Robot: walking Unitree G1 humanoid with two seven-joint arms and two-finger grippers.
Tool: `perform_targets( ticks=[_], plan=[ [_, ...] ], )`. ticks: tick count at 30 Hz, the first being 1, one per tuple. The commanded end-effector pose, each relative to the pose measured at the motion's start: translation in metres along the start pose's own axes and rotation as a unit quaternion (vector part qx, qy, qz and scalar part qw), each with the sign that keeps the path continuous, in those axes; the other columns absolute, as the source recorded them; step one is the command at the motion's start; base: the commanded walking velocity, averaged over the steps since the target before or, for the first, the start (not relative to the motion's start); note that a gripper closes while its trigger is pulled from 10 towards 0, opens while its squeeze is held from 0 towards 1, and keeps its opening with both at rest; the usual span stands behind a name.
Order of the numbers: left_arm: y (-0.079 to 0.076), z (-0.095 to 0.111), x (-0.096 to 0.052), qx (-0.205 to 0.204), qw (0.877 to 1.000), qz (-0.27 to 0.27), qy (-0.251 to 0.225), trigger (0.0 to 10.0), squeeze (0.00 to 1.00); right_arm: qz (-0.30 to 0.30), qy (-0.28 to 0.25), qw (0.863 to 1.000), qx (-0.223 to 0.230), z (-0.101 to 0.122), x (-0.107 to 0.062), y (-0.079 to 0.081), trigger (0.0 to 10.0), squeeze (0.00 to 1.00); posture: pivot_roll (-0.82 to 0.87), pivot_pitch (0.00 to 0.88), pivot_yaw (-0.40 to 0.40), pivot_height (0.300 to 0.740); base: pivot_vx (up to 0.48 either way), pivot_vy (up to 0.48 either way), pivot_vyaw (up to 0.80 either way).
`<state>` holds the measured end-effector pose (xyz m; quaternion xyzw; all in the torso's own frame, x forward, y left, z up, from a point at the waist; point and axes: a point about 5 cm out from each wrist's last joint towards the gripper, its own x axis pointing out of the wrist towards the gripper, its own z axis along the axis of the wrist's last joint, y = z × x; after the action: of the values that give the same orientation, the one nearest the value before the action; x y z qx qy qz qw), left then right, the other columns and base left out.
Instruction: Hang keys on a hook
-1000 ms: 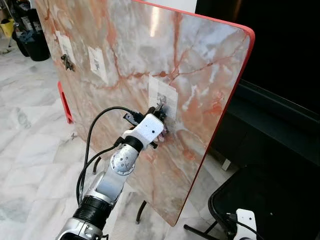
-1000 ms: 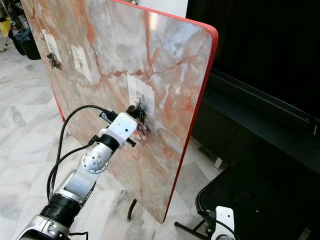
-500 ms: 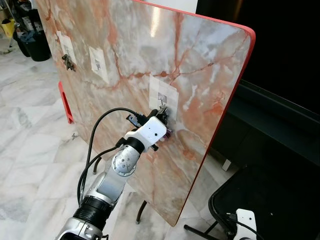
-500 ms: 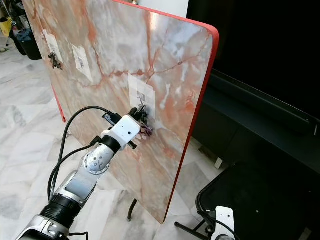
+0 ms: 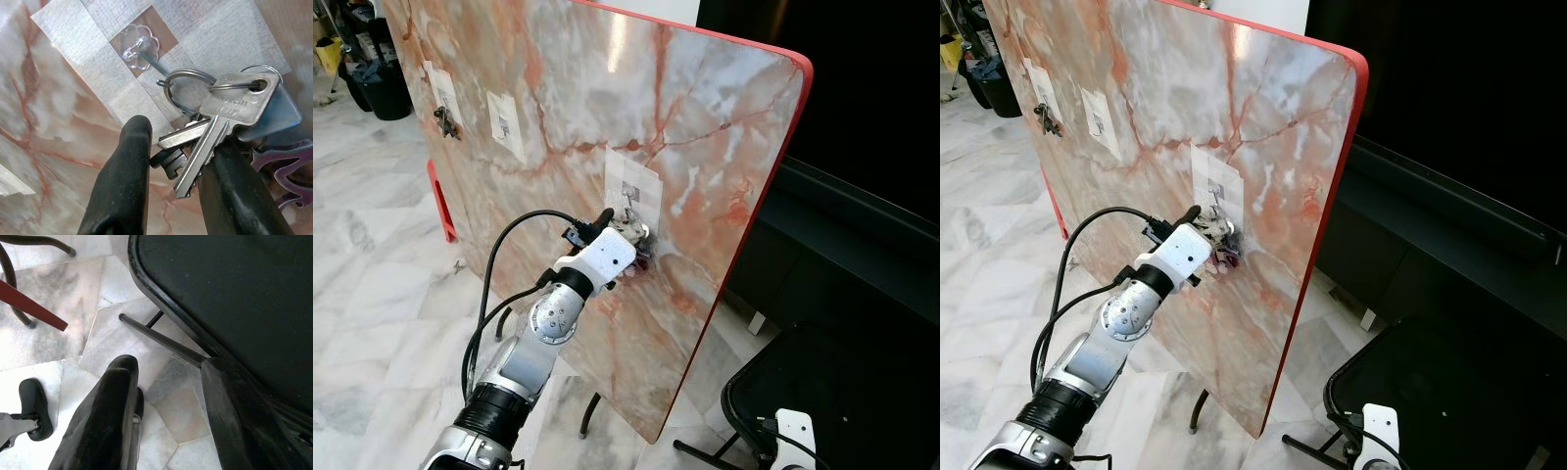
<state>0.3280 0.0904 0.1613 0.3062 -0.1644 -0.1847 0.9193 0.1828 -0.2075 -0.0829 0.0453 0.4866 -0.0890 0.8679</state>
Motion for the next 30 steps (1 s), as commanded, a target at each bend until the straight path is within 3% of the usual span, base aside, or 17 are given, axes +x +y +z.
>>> perform_targets(
  ticks=[1,8,11,12,13,15,16,19,20,24,28,29,30],
  plan=[
    [-0.007,0.0,-0.003,-0.003,1.0,-0.022,-0.001,10.0,1.0,-0.001,-0.001,1.0,0.0,0.0,0.0,-0.001,10.0,0.0,0.06,0.0,-0.075,0.729,0.0,0.0,0.0],
    [0.0,-0.014,-0.018,-0.018,0.999,-0.012,0.029,10.0,1.0,-0.001,-0.001,1.0,-0.001,0.0,0.0,-0.001,10.0,0.0,0.06,0.0,-0.074,0.729,0.0,0.0,0.0],
    [0.004,-0.018,-0.028,-0.069,0.997,0.009,0.044,10.0,1.0,-0.002,0.0,1.0,-0.001,0.0,0.0,-0.001,10.0,0.0,0.06,0.0,-0.073,0.729,0.0,0.0,0.0],
    [0.005,-0.02,-0.033,-0.1,0.994,0.018,0.05,10.0,1.0,-0.002,0.0,1.0,-0.002,0.0,0.0,-0.001,10.0,0.0,0.06,0.0,-0.073,0.729,0.0,0.0,0.0],
    [0.003,-0.024,-0.044,-0.157,0.986,0.012,0.056,10.0,0.98,-0.002,0.0,1.0,-0.002,0.0,0.0,-0.001,10.0,0.0,0.06,0.0,-0.074,0.729,0.0,0.0,0.0],
    [-0.003,-0.025,-0.054,-0.185,0.981,-0.016,0.056,10.0,0.65,-0.002,0.0,1.0,-0.002,0.0,0.0,-0.002,10.0,0.0,0.06,0.0,-0.076,0.729,0.0,0.0,0.0],
    [-0.007,-0.025,-0.059,-0.196,0.978,-0.034,0.057,10.0,0.0,-0.002,0.0,1.0,-0.002,0.0,0.0,-0.002,10.0,0.0,0.06,0.0,-0.076,0.729,0.0,0.0,0.0],
    [-0.013,-0.027,-0.07,-0.224,0.97,-0.067,0.065,10.0,0.0,-0.003,0.0,1.0,-0.004,0.001,0.0,-0.002,10.0,0.0,0.06,0.0,-0.08,0.729,0.0,0.0,0.0],
    [-0.015,-0.028,-0.077,-0.25,0.961,-0.088,0.072,10.0,0.0,-0.003,0.0,1.0,-0.004,0.001,0.0,-0.002,10.0,0.0,0.06,0.0,-0.08,0.729,0.0,0.0,0.0],
    [-0.019,-0.035,-0.086,-0.272,0.95,-0.122,0.097,10.0,0.0,-0.003,0.0,1.0,-0.005,0.001,0.0,-0.002,10.0,0.0,0.07,0.0,-0.083,0.729,0.0,0.0,0.0],
    [-0.016,-0.067,-0.096,-0.299,0.938,-0.067,0.16,10.0,0.0,-0.003,0.0,1.0,-0.007,0.001,0.0,-0.002,10.0,0.0,0.07,0.0,-0.082,0.729,0.0,0.0,0.0],
    [-0.015,-0.076,-0.099,-0.308,0.933,-0.048,0.179,10.0,0.0,-0.003,0.0,1.0,-0.008,0.001,0.0,-0.002,10.0,0.0,0.07,0.0,-0.081,0.729,0.0,0.0,0.0],
    [-0.014,-0.096,-0.105,-0.314,0.921,-0.01,0.229,10.0,0.0,-0.003,0.001,1.0,-0.009,0.001,0.0,-0.002,10.0,0.0,0.07,0.0,-0.082,0.729,0.0,0.0,0.0]
  ],
)
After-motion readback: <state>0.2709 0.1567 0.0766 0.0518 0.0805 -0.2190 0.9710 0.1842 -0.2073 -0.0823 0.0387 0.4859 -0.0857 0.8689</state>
